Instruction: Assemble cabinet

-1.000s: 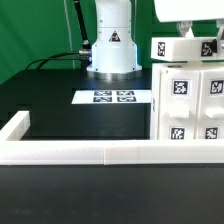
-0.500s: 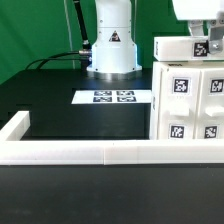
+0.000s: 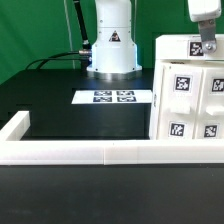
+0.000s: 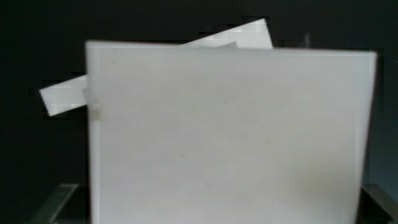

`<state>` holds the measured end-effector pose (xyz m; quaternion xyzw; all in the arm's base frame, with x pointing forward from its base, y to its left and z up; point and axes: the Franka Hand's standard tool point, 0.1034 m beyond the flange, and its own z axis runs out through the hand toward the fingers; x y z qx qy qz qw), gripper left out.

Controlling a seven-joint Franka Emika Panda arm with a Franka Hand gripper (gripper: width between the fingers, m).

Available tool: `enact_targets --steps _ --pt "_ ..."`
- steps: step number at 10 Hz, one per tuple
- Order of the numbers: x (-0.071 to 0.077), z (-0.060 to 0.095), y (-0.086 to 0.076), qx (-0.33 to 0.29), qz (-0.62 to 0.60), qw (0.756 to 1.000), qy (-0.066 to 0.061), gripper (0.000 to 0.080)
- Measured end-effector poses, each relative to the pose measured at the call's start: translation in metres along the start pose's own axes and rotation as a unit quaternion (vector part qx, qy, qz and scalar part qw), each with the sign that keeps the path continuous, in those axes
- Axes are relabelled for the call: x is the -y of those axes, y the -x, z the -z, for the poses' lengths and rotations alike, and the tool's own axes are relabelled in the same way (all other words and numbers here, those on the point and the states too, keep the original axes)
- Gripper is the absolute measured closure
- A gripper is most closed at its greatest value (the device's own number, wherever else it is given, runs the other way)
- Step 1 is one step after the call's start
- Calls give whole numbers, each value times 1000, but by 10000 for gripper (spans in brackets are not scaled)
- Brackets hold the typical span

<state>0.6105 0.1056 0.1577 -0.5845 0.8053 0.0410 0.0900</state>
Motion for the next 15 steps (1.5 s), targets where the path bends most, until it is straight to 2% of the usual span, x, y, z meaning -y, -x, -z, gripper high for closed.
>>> enact_targets --steps 1,2,3,4,7,9,10,11,14,15 --pt "-1 0 2 3 1 1000 1 230" --pt "-1 0 2 3 8 1000 1 51" --pt "-1 2 2 10 18 1000 1 51" --pt "-2 9 3 21 18 1000 0 10" --pt "0 23 8 36 37 999 -8 2" --pt "-2 20 8 35 52 998 -6 2" --pt "-4 19 9 29 97 995 -1 2" --pt "-5 19 12 20 166 986 9 2" --pt "-3 23 18 15 330 944 4 2" --pt "-2 23 18 16 386 922 2 2"
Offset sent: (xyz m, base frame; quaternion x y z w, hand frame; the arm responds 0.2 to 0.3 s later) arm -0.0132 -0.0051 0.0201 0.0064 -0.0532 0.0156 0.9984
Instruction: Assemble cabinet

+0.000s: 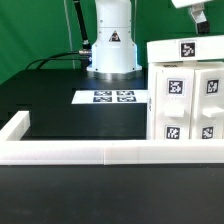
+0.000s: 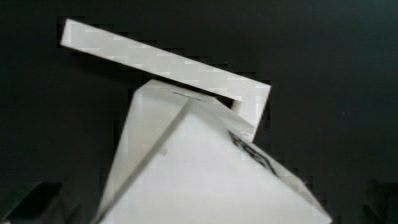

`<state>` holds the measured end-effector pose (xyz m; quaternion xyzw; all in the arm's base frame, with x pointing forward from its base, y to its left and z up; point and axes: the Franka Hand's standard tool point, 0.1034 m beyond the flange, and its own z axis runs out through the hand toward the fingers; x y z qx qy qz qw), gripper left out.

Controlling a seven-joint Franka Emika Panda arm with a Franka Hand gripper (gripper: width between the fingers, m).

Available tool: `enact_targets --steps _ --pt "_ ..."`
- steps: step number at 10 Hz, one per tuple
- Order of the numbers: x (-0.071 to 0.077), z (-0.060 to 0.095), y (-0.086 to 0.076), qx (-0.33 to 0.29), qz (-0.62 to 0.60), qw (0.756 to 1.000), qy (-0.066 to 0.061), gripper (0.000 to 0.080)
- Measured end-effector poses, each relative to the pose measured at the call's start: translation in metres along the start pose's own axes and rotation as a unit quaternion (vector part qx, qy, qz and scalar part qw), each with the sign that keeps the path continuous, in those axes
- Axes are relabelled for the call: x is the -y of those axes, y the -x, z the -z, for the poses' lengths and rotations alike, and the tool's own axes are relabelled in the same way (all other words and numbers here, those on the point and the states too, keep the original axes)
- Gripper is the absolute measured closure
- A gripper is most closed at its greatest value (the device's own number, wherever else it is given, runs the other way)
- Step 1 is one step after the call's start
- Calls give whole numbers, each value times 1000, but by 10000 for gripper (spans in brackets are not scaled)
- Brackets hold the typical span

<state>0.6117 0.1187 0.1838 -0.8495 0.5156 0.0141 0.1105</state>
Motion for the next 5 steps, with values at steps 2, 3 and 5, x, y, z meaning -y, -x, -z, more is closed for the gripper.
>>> enact_targets --steps 2,3,5 --pt "0 0 0 0 28 1000 0 2" --pt "0 0 -1 0 78 997 0 2" --pt "0 0 -1 0 150 989 0 2"
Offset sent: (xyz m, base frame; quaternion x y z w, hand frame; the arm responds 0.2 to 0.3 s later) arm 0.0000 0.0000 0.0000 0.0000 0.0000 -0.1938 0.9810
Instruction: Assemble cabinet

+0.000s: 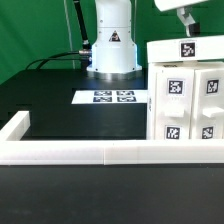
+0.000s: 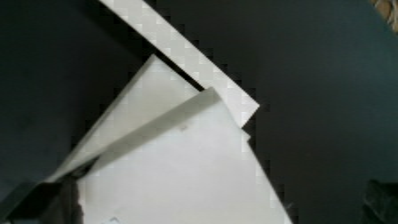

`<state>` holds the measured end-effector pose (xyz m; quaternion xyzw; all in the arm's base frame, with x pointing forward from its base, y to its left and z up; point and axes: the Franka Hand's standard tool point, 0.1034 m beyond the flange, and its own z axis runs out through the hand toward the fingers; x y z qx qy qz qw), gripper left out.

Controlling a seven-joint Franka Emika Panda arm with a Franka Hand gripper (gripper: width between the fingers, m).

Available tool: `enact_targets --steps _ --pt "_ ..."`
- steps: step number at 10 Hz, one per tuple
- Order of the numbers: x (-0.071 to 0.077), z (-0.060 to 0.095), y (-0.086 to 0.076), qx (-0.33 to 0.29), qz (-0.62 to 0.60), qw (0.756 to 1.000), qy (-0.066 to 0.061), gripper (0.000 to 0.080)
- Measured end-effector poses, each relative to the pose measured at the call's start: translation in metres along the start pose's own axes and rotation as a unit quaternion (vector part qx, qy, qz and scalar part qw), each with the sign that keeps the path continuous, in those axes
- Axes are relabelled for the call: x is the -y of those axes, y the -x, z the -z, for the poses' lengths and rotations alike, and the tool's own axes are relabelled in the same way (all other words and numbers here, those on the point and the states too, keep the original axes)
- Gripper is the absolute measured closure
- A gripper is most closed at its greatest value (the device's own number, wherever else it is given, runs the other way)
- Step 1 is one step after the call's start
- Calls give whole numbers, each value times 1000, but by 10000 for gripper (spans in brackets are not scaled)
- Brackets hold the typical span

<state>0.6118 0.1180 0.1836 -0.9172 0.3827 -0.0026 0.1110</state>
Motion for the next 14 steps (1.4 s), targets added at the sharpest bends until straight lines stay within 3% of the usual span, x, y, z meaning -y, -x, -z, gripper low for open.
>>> enact_targets --steps 3,6,8,12,14 --pt "0 3 -2 -12 214 977 14 2" --pt "-4 4 -5 -7 408 913 22 2" --pt "-5 4 -4 7 459 888 30 2" --pt "-7 3 -5 11 558 829 31 2" --pt "-10 1 -8 9 666 745 32 2"
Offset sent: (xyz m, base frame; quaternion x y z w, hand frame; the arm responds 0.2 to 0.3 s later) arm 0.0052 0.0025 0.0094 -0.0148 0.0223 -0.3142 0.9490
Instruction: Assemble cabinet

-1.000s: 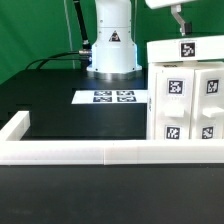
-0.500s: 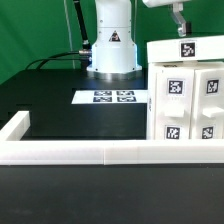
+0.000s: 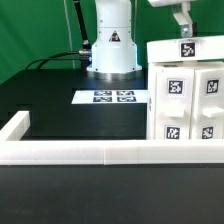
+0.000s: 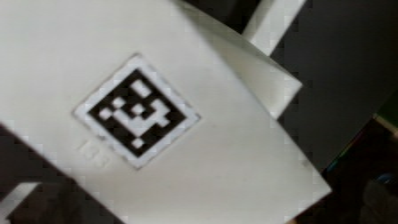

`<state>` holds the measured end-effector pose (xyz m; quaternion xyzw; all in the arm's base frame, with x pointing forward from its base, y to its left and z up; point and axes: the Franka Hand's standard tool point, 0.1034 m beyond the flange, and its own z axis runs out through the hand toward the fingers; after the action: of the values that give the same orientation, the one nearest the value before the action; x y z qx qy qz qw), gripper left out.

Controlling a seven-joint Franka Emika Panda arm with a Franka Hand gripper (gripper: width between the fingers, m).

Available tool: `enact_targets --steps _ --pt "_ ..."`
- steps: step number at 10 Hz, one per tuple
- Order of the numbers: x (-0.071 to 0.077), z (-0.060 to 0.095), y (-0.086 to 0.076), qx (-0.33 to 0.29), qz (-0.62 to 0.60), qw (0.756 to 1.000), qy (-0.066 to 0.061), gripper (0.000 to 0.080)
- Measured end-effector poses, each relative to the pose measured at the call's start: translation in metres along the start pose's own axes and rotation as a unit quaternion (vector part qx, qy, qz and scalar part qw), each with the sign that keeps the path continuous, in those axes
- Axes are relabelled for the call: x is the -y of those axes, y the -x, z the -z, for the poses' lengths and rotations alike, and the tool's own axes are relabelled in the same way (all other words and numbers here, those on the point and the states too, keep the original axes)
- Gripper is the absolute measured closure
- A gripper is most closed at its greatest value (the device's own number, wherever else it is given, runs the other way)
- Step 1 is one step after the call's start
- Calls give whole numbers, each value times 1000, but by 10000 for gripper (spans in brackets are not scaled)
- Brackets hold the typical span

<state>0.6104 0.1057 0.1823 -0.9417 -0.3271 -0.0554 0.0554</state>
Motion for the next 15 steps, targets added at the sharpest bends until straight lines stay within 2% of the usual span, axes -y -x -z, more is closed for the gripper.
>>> enact_targets --steps 2,6,9,11,12,13,14,15 --pt "-4 0 2 3 109 994 5 2" --pt "-11 -7 11 15 220 975 6 2" --pt "-10 -19 19 23 221 975 -1 2" --pt "-11 -22 21 24 220 975 -1 2" --pt "-11 -22 21 25 219 975 -2 133" --pt "-11 -22 21 25 210 977 -1 133" --pt "-11 -22 22 25 202 979 -1 241" --pt "-11 -22 22 25 199 980 -1 239"
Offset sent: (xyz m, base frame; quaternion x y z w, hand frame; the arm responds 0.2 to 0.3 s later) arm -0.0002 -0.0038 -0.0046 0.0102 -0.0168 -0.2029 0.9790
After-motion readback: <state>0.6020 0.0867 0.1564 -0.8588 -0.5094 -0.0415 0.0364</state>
